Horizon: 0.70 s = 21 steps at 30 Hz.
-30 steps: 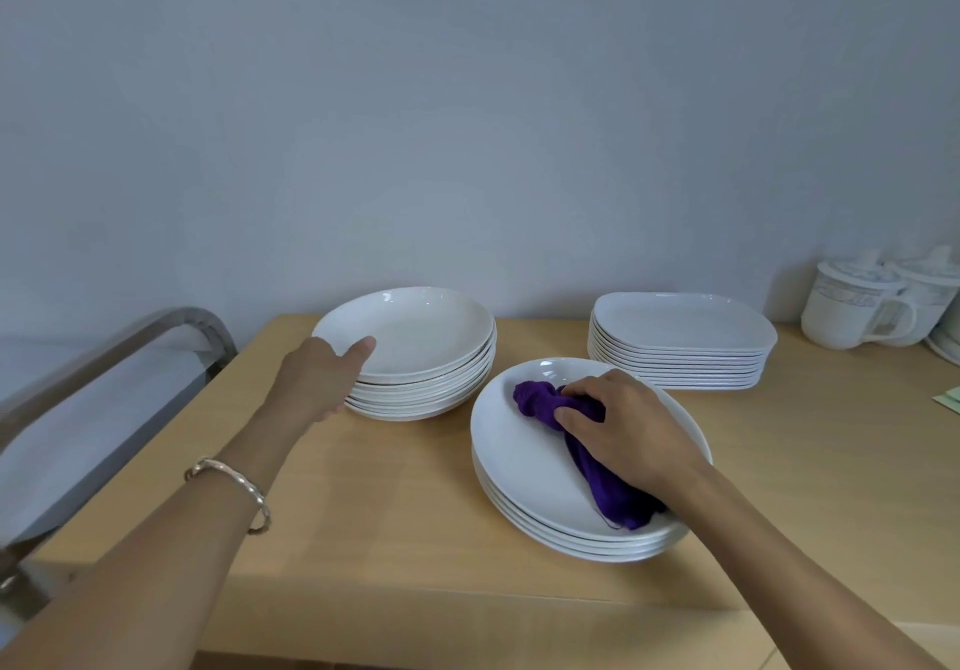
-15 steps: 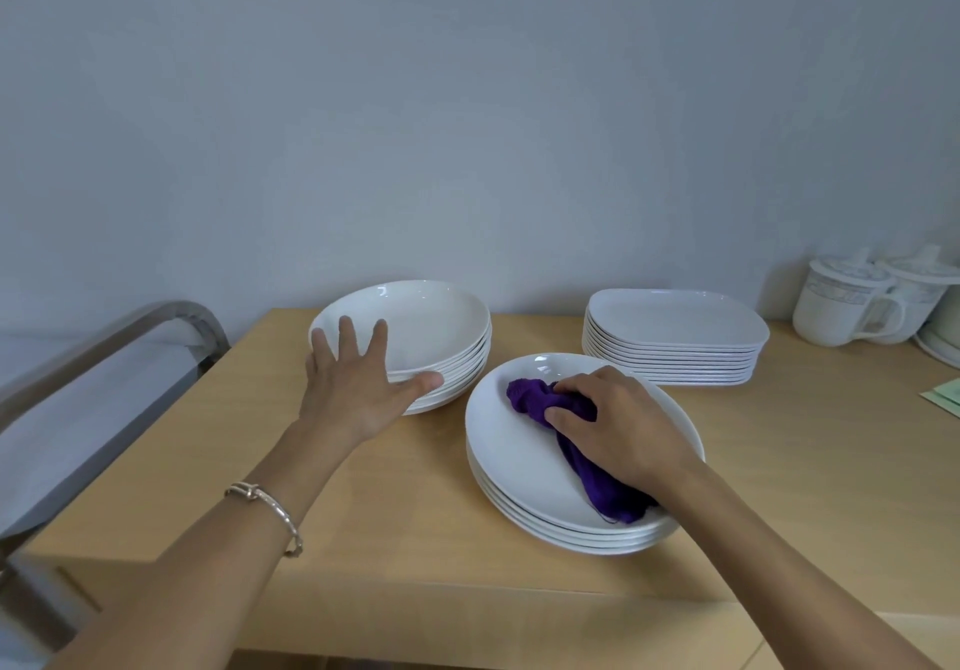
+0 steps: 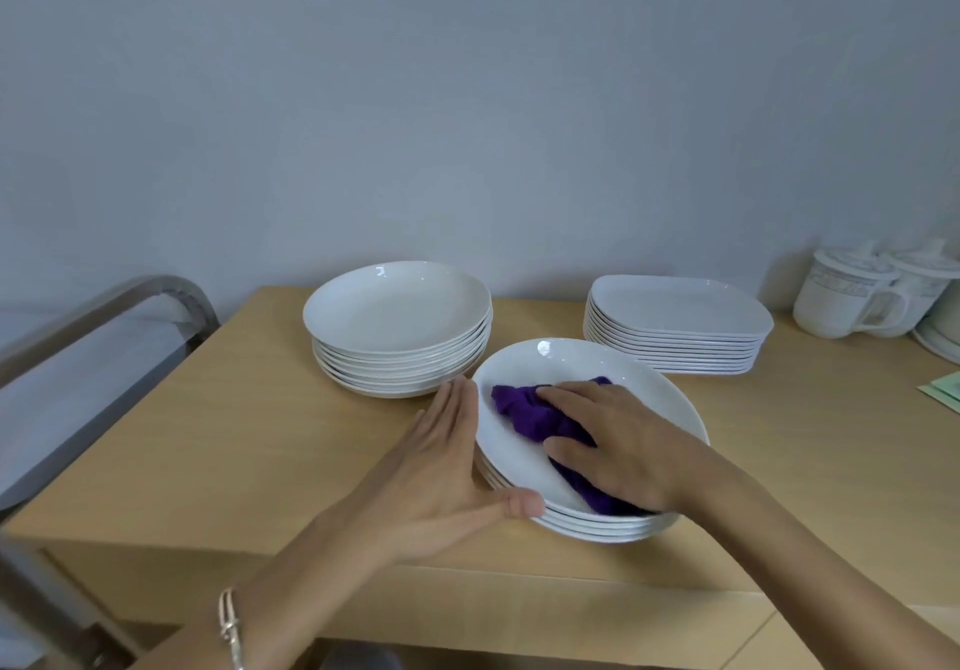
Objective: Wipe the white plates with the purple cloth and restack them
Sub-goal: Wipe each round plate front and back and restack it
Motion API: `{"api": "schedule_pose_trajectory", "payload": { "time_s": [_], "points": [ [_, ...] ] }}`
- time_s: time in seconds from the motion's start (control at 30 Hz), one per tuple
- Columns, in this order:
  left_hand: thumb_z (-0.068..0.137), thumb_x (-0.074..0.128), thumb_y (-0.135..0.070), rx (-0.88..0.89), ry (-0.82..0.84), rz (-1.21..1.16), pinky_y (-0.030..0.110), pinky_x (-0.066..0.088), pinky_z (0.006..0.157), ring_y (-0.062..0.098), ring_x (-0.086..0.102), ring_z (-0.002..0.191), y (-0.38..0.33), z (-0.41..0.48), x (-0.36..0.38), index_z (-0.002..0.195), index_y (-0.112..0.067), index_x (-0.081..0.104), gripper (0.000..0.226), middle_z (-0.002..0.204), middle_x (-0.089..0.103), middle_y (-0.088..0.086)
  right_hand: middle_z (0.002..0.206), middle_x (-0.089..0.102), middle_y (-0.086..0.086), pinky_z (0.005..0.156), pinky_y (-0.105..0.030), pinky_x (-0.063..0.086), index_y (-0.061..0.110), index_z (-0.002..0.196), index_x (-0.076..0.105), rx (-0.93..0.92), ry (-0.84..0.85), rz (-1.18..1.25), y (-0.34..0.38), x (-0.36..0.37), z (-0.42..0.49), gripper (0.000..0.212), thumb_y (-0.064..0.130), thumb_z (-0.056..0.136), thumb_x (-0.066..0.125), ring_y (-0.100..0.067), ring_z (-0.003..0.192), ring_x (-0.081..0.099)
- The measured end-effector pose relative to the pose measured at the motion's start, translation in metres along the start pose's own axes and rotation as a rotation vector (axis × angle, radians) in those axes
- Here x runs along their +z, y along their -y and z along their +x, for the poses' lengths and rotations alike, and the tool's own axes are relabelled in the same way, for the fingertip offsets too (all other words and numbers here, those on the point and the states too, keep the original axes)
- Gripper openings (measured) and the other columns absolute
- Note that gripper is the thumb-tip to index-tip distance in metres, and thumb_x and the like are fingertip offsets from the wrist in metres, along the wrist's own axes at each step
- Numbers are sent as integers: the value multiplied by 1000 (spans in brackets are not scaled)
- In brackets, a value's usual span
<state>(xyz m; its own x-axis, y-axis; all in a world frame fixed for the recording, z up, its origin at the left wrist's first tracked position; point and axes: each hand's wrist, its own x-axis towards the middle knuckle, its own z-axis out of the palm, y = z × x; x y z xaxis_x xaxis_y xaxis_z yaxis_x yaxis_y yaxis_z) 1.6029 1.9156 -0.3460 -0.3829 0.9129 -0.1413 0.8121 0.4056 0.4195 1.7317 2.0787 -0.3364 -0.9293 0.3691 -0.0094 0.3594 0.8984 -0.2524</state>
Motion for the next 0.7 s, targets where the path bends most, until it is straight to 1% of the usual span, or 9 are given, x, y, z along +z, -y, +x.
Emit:
{"api": "schedule_pose_trajectory", "payload": {
  "time_s": [0.07,0.17,0.27,0.33,0.4,0.43,0.53,0.63,0.7],
  "points": [
    [65,46,-83,-26,7,10,27,-2,123,4,-22,146,-4,1,-1,152,-12,-24,132,161,-26,-3,147,31,15,110,-22,18,31,146,30,-118,60,67,16,-1,-9,51,41,97,42,-12,133,26],
    [53,43,-89,-72,11,35,33,0,124,6,-21,148,-9,6,2,152,-11,-24,143,162,-24,1,148,28,11,111,-28,20,27,147,25,-151,89,86,25,3,0,51,41,100,34,-15,133,25],
    [58,44,-89,-100,6,40,36,-1,124,8,-21,149,-13,6,6,151,-11,-25,140,162,-24,1,150,26,3,109,-42,26,29,149,20,-160,19,-58,18,13,31,67,55,88,9,-27,130,30],
    [60,41,-89,-129,26,68,37,-2,124,9,-22,148,-16,5,3,151,-11,-25,137,162,-26,0,150,26,2,106,-49,29,31,148,22,-108,-43,-133,6,18,55,72,58,84,3,-32,127,32],
    [54,31,-93,-160,59,111,39,-3,124,9,-24,147,-18,3,0,151,-11,-25,139,161,-28,-1,153,22,0,107,-47,28,30,148,20,-9,-87,-192,-8,15,71,61,54,93,12,-32,129,29],
    [51,27,-94,-174,68,128,41,-4,124,8,-25,147,-19,3,-2,152,-12,-25,140,161,-28,-2,153,21,0,107,-45,27,30,149,20,18,-109,-225,-16,12,74,60,52,93,12,-32,129,30],
    [48,23,-97,-202,74,139,46,-3,123,9,-24,148,-18,2,-2,153,-17,-24,141,162,-26,-4,150,26,0,104,-40,29,28,147,23,43,-122,-348,-35,0,62,82,53,76,-8,-29,123,35],
    [47,26,-99,-210,59,128,49,-2,123,9,-21,149,-18,2,-1,154,-20,-22,141,163,-23,-5,152,25,2,105,-37,29,28,144,26,96,-70,-419,-49,-6,29,86,52,72,-14,-27,125,34],
    [50,32,-99,-201,44,110,49,0,122,8,-19,150,-18,4,-1,154,-23,-21,140,163,-21,-8,156,18,3,108,-34,23,28,141,32,49,0,-452,-43,-11,2,86,51,73,-15,-24,134,25]
  ]
}}
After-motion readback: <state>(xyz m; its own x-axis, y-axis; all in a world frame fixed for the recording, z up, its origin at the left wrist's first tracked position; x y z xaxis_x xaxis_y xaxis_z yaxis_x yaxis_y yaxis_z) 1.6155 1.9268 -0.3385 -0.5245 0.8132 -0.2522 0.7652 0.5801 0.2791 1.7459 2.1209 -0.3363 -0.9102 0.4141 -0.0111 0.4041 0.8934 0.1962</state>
